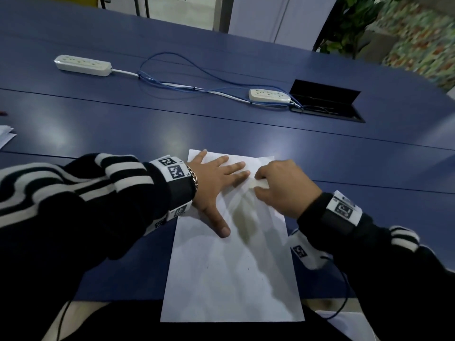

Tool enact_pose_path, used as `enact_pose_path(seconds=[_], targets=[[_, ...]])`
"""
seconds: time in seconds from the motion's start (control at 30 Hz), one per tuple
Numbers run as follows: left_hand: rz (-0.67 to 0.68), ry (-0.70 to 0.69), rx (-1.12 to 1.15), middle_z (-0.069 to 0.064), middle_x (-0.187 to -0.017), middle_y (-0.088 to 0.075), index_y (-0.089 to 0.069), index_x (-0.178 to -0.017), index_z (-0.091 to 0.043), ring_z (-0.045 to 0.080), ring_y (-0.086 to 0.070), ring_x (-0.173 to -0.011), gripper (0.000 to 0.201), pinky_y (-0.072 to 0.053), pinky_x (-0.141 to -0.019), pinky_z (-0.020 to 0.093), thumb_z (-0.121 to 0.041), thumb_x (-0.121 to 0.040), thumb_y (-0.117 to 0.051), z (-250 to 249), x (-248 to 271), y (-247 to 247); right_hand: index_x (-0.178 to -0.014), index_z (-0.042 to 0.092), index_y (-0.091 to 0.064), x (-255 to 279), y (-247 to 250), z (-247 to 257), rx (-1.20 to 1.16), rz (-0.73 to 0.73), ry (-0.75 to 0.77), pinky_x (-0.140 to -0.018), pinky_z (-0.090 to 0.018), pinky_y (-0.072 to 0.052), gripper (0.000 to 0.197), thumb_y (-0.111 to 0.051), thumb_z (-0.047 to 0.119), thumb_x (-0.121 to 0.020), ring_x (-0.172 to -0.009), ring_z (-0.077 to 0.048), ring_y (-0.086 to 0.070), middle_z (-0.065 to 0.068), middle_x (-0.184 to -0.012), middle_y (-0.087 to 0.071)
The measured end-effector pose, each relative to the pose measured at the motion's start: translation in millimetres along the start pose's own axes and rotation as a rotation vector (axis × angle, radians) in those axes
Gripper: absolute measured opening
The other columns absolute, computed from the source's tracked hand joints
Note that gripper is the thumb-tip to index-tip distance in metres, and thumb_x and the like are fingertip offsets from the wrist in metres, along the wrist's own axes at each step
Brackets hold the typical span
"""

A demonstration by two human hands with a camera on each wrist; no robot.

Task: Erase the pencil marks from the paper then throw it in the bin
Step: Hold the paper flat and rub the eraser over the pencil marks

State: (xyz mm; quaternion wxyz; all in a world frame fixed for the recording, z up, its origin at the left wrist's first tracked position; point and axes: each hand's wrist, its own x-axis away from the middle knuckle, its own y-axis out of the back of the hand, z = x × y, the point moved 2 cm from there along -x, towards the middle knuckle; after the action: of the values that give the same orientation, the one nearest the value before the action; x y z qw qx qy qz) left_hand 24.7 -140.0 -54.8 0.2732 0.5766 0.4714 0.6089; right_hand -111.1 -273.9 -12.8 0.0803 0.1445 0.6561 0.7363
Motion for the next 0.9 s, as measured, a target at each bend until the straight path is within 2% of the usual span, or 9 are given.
enact_pose_path(seconds=[0.07,0.13,0.23,0.3,0.43,0.6,0.73,0.8,0.9], targets=[[0.011,0.016,-0.002,-0.02,-0.171,0.028,0.023,-0.163,-0.042,0.023,0.02,-0.161,0.158,0.014,-0.123,0.069,-0.099,-0.049,-0.071,-2,0,1,-0.099,0.021,-0.071,11,-7,19,0.034,0.024,0.102,-0.077,-0.034,-0.043,0.025,-0.061,0.039,-0.086,-0.096,-0.026,-0.061,-0.003,-0.097,-0.069],[0.018,0.024,-0.015,-0.019,-0.17,0.029,0.024,-0.162,-0.042,0.023,0.021,-0.161,0.158,0.014,-0.122,0.07,-0.099,-0.049,-0.07,-4,0,1,-0.094,0.022,-0.071,16,-10,24,0.022,0.07,0.153,-0.074,-0.034,-0.045,0.025,-0.061,0.043,-0.087,-0.091,-0.025,-0.061,-0.001,-0.093,-0.068],[0.023,0.027,-0.019,-0.02,-0.171,0.028,0.024,-0.162,-0.041,0.022,0.02,-0.161,0.157,0.016,-0.12,0.071,-0.099,-0.05,-0.069,-3,1,1,-0.106,0.02,-0.073,2,3,2,0.018,0.031,0.003,-0.084,-0.036,-0.049,0.031,-0.063,0.042,-0.086,-0.1,-0.028,-0.062,-0.004,-0.1,-0.071],[0.023,0.027,-0.026,-0.019,-0.171,0.027,0.023,-0.163,-0.04,0.023,0.019,-0.161,0.158,0.017,-0.119,0.072,-0.1,-0.049,-0.069,-3,0,2,-0.106,0.016,-0.072,0,5,-1,0.035,-0.011,-0.037,-0.083,-0.034,-0.046,0.03,-0.062,0.037,-0.087,-0.102,-0.029,-0.06,-0.007,-0.102,-0.069],[0.033,0.038,-0.036,-0.016,-0.172,0.027,0.023,-0.163,-0.039,0.026,0.019,-0.161,0.161,0.017,-0.118,0.074,-0.1,-0.046,-0.07,-6,0,4,-0.096,0.015,-0.071,16,-8,32,0.042,0.036,0.158,-0.072,-0.029,-0.033,0.023,-0.063,0.034,-0.087,-0.095,-0.027,-0.06,-0.005,-0.1,-0.067],[0.045,0.039,-0.037,-0.018,-0.171,0.028,0.024,-0.162,-0.04,0.024,0.02,-0.161,0.158,0.018,-0.118,0.073,-0.099,-0.05,-0.069,-4,1,4,-0.105,0.018,-0.073,1,4,0,0.019,-0.013,-0.034,-0.08,-0.032,-0.045,0.03,-0.063,0.038,-0.085,-0.1,-0.027,-0.061,-0.004,-0.098,-0.069],[0.036,0.036,-0.043,-0.015,-0.173,0.025,0.019,-0.165,-0.039,0.026,0.017,-0.162,0.158,0.017,-0.12,0.071,-0.098,-0.049,-0.071,-8,2,7,-0.103,0.02,-0.07,13,-4,27,-0.016,0.022,0.182,-0.076,-0.029,-0.038,0.022,-0.065,0.033,-0.086,-0.089,-0.019,-0.055,0.012,-0.087,-0.052],[0.025,0.028,-0.04,-0.014,-0.173,0.025,0.019,-0.165,-0.038,0.027,0.018,-0.161,0.157,0.019,-0.12,0.068,-0.098,-0.051,-0.07,-8,3,8,-0.107,0.026,-0.072,9,0,18,-0.028,0.061,0.129,-0.084,-0.034,-0.047,0.029,-0.066,0.043,-0.085,-0.096,-0.019,-0.059,0.012,-0.092,-0.064],[-0.005,0.01,-0.022,-0.01,-0.172,0.029,0.02,-0.165,-0.038,0.026,0.023,-0.16,0.153,0.017,-0.124,0.064,-0.099,-0.054,-0.067,-3,9,3,-0.113,0.029,-0.072,5,2,3,-0.035,0.071,0.049,-0.091,-0.039,-0.05,0.039,-0.064,0.052,-0.082,-0.104,-0.021,-0.06,0.006,-0.104,-0.073]])
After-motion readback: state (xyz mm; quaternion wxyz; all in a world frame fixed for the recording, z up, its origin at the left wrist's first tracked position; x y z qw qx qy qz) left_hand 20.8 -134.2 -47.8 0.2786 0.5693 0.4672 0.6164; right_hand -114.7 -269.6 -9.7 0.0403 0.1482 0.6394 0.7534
